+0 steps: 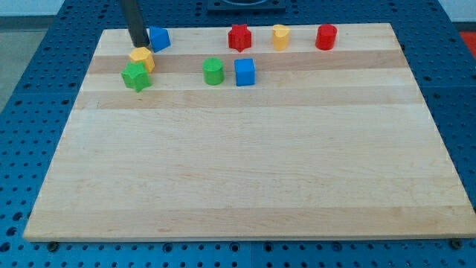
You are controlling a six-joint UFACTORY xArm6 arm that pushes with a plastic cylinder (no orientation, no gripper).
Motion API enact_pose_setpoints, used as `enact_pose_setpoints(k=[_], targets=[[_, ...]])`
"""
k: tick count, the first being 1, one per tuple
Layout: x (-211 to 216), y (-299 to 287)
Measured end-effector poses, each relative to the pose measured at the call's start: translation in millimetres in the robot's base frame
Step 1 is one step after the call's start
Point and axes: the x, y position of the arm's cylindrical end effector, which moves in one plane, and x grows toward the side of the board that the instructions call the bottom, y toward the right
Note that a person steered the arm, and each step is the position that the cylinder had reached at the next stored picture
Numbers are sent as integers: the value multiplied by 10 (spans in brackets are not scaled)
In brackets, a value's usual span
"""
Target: Move the blue triangle above the green circle
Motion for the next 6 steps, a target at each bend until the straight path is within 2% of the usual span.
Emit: enact_pose_setpoints(k=[1,2,4,6], targets=[[-226,19],[-181,130],[-109,-353],[-3,189]])
